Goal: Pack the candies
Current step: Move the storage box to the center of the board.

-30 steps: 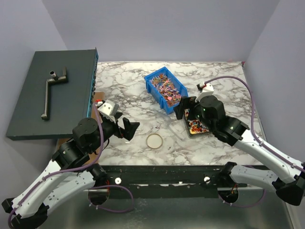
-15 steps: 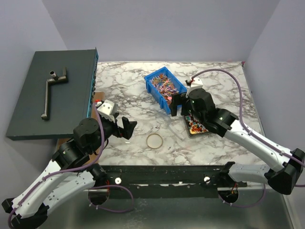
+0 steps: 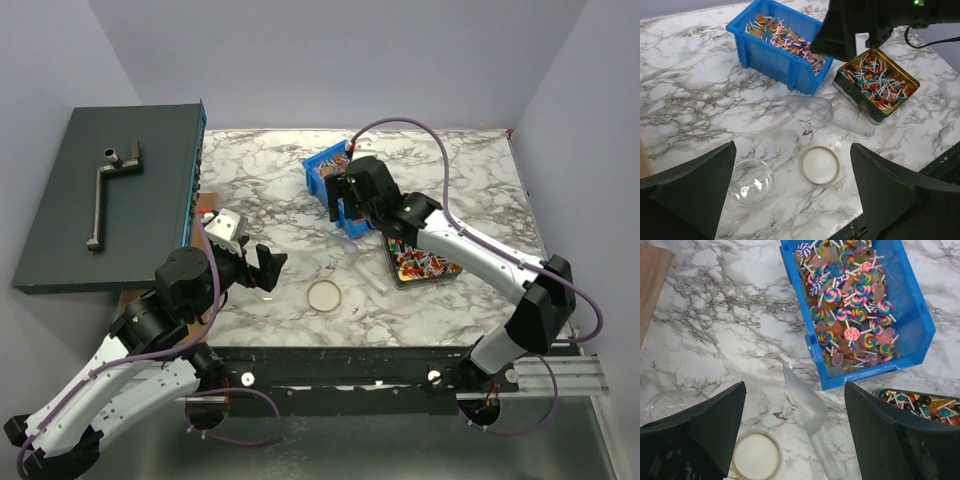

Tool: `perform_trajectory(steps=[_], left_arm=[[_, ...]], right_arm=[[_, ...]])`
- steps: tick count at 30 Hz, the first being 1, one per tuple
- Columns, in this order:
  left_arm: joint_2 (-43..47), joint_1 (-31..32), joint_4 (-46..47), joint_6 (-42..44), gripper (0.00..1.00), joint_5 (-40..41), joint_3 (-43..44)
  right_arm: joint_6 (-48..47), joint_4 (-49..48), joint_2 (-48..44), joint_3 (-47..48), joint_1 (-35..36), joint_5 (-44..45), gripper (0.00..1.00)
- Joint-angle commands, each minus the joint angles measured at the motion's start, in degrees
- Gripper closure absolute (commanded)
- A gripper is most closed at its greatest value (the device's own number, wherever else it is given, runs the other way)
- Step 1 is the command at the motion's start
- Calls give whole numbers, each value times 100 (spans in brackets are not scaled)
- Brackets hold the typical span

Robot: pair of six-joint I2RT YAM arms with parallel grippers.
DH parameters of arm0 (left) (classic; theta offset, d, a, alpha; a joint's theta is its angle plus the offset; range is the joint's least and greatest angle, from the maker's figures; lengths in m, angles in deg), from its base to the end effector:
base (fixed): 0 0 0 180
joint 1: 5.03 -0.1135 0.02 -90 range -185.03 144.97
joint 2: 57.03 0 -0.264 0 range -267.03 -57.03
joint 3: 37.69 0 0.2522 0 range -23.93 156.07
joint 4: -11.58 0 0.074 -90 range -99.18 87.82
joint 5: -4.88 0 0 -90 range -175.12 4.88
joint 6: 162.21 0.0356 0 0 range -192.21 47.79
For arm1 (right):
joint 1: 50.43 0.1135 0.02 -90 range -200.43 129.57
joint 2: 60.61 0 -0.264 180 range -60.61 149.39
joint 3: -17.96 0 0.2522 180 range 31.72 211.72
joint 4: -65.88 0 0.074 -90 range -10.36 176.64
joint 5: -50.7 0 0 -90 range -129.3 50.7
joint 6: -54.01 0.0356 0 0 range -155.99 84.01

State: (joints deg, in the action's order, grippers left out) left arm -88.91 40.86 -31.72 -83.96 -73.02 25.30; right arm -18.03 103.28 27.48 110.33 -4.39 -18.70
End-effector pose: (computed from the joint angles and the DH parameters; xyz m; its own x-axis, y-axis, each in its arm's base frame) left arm 0.0876 -0.0796 0.3603 -0.2578 -0.0201 -0.9660 0.5178 0.8412 -0.1557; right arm 0.2538 0.2451 0.3375 -0.5055 -0.1084 -0.8560 -0.3294 0.9412 0.0754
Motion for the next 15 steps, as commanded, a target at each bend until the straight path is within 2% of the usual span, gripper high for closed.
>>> perform_trajectory(steps=[1,11,15], left_arm=[[28,2,-77,1,1,169,-54],[423,-12,19,12,1,327,-144],[444,-23,10,17,1,336,-148]], right_arm=[[-240,53,630,553,-129,-140,18],[-310,232,2041,1715,-479,-465,29],[-350,399,2543,2058,-604,-591,37]])
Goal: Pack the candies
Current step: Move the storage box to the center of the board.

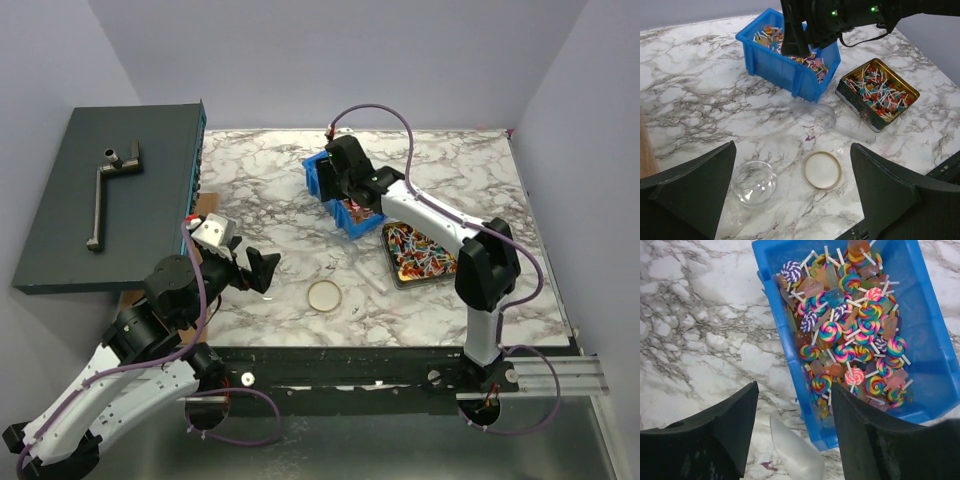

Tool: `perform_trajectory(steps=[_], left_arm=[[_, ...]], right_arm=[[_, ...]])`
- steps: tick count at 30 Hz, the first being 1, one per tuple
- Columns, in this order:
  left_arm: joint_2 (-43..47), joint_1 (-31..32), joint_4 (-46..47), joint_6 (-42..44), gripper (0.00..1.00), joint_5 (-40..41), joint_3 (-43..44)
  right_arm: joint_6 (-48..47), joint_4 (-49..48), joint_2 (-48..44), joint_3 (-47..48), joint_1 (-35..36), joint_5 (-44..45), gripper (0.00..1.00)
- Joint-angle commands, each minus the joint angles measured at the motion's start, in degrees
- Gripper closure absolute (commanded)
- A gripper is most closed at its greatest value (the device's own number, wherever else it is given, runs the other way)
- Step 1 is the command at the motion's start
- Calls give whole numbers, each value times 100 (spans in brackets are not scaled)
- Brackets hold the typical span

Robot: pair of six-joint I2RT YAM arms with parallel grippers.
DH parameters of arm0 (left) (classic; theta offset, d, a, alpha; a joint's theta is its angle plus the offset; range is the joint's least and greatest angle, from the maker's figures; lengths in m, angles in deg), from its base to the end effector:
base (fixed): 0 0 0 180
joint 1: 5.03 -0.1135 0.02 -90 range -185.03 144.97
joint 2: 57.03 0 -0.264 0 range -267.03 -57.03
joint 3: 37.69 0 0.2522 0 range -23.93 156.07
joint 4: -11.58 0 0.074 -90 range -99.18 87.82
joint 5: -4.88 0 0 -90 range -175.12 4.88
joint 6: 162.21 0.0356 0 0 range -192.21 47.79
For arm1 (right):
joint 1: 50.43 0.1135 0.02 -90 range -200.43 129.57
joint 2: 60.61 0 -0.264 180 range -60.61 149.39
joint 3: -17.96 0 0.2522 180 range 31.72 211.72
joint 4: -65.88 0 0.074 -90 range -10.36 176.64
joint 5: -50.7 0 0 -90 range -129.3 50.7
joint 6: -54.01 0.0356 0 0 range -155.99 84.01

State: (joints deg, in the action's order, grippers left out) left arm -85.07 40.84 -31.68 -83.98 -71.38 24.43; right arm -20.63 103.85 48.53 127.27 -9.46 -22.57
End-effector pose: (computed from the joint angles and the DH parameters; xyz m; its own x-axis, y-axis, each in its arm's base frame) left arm 0.0778 -0.0681 0.3616 -0.2177 -0.0602 -0.9742 0.5001 0.8503 -0.1643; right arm 0.3421 0.2835 0.2974 -0.5671 -0.1565 -0.8087 -0.3173 0.9475 0.0392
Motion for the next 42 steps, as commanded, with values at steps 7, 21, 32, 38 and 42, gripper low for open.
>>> perform_trajectory(steps=[7,21,32,38,42], left_arm=[[18,-27,7,42,1,167,-56],[-96,-89,6,50,1,77,-45],[-175,-179,6,32,1,-12,-28],[-198,-227,6,18,1,-89,-26],[-197,-245,10,16,1,-121,-19]], right_arm=[[-61,260,769,413,-186,-294,47],[-250,449,1247,755,-203,-782,79],[-255,181,1229,738,-179,-1326,99],[-157,31,1267,813,51,-1593,99],[-29,-148,1324,755,254,-1524,99]])
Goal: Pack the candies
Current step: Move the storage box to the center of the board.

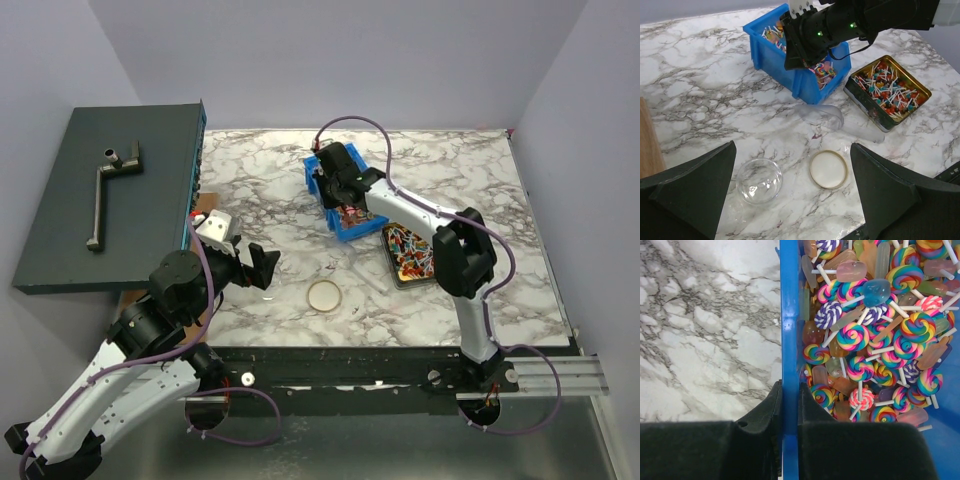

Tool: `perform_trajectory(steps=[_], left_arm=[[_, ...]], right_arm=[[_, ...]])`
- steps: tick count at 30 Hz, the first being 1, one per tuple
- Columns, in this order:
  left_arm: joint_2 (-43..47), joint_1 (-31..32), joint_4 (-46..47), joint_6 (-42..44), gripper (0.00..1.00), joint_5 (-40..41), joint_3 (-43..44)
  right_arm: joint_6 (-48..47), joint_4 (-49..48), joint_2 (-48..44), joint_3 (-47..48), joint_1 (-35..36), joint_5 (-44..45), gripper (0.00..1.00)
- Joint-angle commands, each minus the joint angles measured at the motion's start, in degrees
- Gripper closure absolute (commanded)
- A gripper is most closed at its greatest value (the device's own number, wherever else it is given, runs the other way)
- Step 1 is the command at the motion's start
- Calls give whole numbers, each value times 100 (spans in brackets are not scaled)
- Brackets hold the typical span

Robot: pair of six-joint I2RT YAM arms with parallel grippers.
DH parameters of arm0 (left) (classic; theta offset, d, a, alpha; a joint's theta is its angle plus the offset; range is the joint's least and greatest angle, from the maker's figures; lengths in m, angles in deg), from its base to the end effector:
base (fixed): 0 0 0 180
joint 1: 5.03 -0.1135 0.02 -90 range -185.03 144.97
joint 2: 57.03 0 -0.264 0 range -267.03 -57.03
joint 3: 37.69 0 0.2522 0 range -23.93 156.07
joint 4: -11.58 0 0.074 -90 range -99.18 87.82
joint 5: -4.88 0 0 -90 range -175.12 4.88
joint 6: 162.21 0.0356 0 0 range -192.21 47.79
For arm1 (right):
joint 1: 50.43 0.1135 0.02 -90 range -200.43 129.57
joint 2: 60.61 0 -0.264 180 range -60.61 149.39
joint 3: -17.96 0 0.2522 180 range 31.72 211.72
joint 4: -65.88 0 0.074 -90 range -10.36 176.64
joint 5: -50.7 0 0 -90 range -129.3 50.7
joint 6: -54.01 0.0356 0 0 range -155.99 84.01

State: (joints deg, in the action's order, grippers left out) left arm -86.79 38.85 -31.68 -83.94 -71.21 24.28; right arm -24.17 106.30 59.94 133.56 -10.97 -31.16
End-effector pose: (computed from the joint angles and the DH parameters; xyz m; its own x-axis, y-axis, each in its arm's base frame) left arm 0.0858 -0.0706 0.3582 -0.2375 -0.0454 -0.9703 0.4642 0.8722 -0.1544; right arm 0.3755 0.3026 0.2413 -0.6509 -0.2732 -0.7083 -0.4281 0.9026 0.0453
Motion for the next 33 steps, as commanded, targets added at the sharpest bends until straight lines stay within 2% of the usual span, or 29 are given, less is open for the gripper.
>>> perform_trajectory(steps=[1,13,25,33], left_arm=[[-22,-46,11,6,1,-143,-4],[-17,-76,7,-11,1,-222,5],[53,-107,11,-29,1,-284,5],[132,-116,0,-40,1,-250,-22]], right_arm=[[365,-426,197,123,427,-665,99],[969,-714,220,51,724,-481,99],[1617,-896,209,21,1071,207,99],[1691,-804,529,603,1099,391,99]])
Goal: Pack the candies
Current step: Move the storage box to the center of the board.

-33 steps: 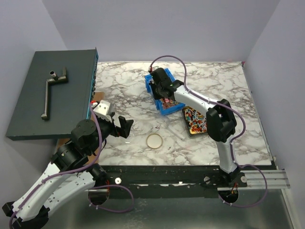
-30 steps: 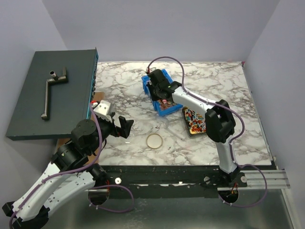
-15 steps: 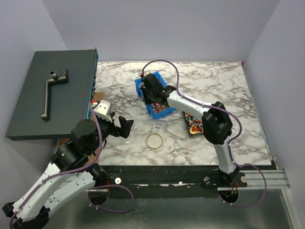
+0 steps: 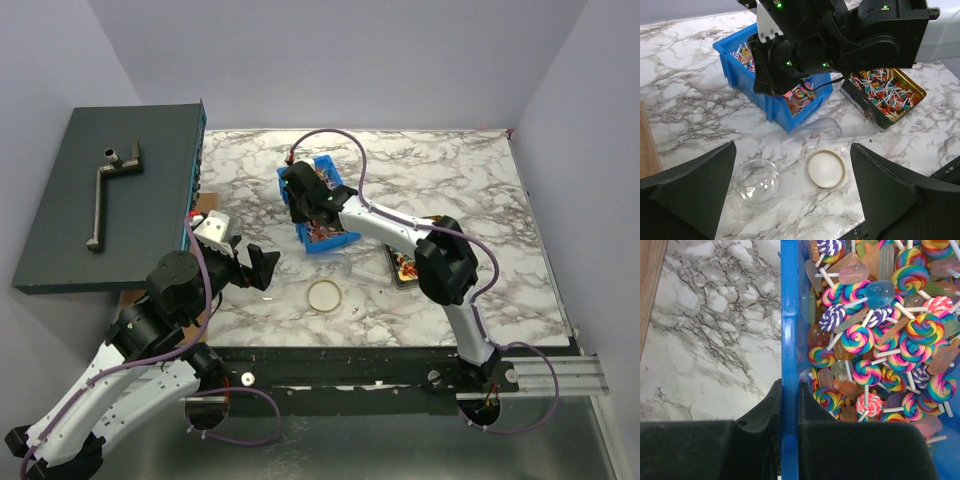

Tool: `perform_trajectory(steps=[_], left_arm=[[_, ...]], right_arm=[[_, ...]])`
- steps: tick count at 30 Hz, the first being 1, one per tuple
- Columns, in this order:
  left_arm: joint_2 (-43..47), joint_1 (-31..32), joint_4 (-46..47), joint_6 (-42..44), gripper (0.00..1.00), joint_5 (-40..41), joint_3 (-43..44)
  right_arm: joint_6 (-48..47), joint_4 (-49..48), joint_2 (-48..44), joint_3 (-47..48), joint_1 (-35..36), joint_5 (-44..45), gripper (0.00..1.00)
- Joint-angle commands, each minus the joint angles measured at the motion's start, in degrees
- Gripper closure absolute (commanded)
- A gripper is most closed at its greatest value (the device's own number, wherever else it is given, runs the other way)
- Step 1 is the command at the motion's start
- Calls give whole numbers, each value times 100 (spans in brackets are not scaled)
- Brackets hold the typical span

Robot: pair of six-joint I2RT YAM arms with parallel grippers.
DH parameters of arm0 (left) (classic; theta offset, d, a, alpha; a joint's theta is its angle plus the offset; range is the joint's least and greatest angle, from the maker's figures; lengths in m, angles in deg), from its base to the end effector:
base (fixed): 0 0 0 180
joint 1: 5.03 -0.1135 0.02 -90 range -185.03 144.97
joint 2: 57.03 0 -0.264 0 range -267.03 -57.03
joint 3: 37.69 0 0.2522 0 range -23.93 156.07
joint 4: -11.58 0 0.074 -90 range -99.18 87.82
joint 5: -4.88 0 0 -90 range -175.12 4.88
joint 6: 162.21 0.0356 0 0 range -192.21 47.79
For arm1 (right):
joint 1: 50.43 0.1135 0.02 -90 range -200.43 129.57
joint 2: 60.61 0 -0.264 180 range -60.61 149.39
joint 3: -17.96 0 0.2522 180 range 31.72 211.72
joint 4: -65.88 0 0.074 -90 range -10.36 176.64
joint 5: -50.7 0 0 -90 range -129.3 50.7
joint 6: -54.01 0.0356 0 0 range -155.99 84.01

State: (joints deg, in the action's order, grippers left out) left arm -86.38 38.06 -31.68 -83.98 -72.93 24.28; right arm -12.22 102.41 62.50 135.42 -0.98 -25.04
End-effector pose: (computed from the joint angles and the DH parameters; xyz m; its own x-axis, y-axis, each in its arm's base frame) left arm 0.0849 -0.0691 0.3588 -0.2373 -0.0510 -0.9701 0.4778 0.8633 -0.1623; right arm 0.3289 0.3709 0.2369 -0.6485 -0.1571 -0.7448 -0.3894 0.9092 0.1473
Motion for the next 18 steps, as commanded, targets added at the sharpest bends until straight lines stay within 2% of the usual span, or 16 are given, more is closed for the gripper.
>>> perform_trajectory(steps=[1,7,13,15,18], left_arm=[[104,-37,1,-40,1,-78,-27],[111,-38,-8,-41,1,-63,-22],[139,-38,-11,-49,1,-58,-30],[138,-38,-12,-45,1,-67,-30],[113,-36,-12,-46,1,-84,-28]], right_arm=[[407,-443,319,517,95,-296,99],[109,-124,693,1260,82,-393,99],[-100,-164,722,1227,3,-511,99],[-118,-234,660,1111,3,-491,92],[-128,-274,571,1014,2,-459,76]])
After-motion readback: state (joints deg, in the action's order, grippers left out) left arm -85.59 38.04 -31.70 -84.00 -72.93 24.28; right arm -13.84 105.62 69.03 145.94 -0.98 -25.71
